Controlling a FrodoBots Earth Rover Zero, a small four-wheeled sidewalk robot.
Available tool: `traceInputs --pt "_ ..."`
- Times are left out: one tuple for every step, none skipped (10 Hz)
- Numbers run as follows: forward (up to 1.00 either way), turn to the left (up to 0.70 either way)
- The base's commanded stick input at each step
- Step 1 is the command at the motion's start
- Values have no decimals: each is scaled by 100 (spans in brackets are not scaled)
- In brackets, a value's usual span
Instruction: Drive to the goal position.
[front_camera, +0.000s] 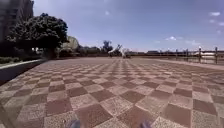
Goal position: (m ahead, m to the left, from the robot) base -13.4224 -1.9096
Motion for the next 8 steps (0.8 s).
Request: traceInputs --pt "0 0" --pt "0 0" --pt "0 0" --pt "0 0" --pt "47 0" --pt "70 0" --pt "70 0" --pt "70 0"
